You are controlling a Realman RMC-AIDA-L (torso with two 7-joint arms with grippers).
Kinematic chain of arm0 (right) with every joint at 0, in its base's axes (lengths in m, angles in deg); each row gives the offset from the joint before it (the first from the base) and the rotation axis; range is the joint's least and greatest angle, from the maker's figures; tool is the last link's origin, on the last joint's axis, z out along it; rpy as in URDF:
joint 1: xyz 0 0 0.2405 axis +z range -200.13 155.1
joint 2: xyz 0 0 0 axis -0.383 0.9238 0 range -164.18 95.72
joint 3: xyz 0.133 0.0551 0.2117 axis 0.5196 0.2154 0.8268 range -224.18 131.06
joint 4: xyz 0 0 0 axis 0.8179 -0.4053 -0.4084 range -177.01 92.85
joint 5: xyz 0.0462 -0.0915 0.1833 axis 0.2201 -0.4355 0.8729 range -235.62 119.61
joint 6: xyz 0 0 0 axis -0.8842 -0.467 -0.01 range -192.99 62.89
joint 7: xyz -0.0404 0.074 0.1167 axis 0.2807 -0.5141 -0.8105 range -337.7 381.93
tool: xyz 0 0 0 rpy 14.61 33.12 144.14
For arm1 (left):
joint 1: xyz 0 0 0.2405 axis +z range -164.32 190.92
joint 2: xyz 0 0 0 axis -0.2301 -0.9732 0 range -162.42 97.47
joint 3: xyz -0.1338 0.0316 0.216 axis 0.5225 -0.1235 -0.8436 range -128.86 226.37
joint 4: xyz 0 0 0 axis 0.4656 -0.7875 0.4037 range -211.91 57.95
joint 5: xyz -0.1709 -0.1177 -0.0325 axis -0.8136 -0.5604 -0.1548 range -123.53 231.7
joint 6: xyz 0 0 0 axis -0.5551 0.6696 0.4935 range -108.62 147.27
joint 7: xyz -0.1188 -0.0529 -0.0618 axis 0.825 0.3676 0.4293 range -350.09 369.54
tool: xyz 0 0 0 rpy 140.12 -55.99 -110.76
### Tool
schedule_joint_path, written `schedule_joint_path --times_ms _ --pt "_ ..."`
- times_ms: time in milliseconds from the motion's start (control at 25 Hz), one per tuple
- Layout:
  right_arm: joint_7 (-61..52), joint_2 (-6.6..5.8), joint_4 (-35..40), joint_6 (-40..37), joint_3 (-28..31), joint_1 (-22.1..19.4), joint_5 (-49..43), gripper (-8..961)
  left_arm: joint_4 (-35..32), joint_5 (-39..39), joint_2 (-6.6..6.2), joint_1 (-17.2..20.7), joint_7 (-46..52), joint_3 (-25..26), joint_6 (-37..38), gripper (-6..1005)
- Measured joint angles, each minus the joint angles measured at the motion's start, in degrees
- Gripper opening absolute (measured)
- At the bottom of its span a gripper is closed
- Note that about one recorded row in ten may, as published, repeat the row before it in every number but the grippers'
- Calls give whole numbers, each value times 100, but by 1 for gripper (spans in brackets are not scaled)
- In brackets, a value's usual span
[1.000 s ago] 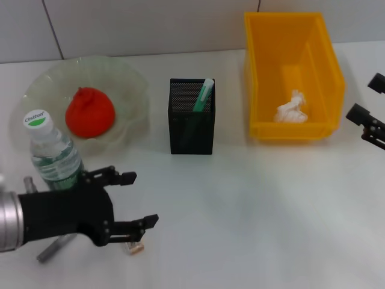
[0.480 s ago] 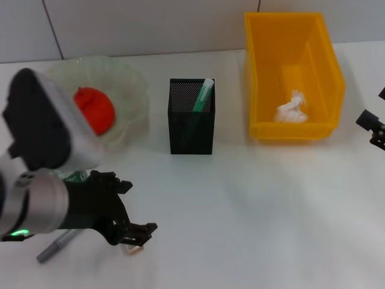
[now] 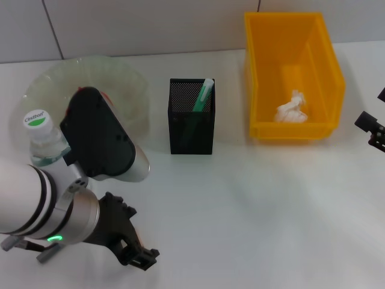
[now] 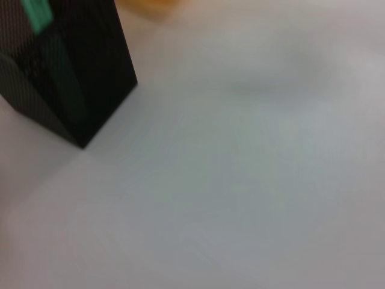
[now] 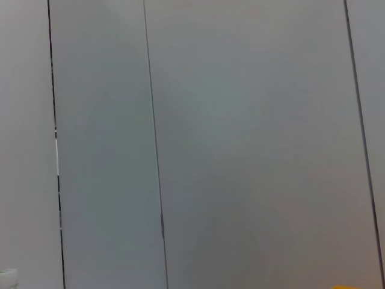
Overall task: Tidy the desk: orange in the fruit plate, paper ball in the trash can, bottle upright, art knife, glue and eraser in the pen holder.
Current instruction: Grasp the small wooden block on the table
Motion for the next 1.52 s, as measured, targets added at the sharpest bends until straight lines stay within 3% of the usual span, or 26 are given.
schedule_joint_path --times_ms 440,560,600,920,1520 --pt "10 -3 -24 -86 -18 83 -514 774 635 60 6 -223 71 24 -177 801" --pt "-88 -127 55 -479 -21 209 -1348 774 726 62 6 -282 82 2 -197 801" --pt "-226 -246 38 -746 -8 363 -1977 774 728 62 6 -284 85 0 -198 801" --pt "-387 -436 35 -1183 12 675 -3056 773 746 67 5 -329 92 -16 -183 800" --pt "-446 -417 58 -1045 29 745 -3398 773 1217 15 11 -761 436 -11 -118 799"
